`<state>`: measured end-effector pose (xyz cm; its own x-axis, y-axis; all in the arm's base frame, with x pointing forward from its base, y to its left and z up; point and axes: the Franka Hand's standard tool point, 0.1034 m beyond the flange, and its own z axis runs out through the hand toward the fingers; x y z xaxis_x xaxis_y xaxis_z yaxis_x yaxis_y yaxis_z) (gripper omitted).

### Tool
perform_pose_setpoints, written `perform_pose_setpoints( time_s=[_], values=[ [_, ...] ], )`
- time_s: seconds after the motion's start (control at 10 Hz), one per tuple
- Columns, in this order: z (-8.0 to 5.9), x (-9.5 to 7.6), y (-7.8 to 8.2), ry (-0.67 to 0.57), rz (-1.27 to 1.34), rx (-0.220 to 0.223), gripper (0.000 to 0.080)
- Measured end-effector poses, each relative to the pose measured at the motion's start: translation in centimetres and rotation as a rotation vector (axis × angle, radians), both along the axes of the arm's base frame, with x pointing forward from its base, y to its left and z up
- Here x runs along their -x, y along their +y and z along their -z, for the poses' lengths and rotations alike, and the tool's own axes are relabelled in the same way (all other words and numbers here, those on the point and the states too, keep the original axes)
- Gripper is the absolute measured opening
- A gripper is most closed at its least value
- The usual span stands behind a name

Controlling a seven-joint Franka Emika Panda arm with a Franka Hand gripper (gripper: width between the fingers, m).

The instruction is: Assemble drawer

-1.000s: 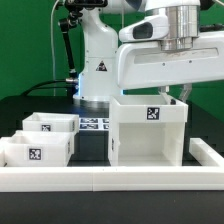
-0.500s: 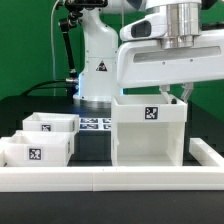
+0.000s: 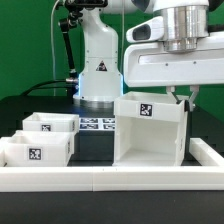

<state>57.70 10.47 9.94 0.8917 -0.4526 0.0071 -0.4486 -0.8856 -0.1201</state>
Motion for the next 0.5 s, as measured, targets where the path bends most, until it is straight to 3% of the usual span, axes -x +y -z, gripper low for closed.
perform_pose_setpoints(
  time_s=[0.5],
  values=[
    [-0.1, -1.0, -1.1, 0.005, 0.288, -0.036, 0.0039]
  ],
)
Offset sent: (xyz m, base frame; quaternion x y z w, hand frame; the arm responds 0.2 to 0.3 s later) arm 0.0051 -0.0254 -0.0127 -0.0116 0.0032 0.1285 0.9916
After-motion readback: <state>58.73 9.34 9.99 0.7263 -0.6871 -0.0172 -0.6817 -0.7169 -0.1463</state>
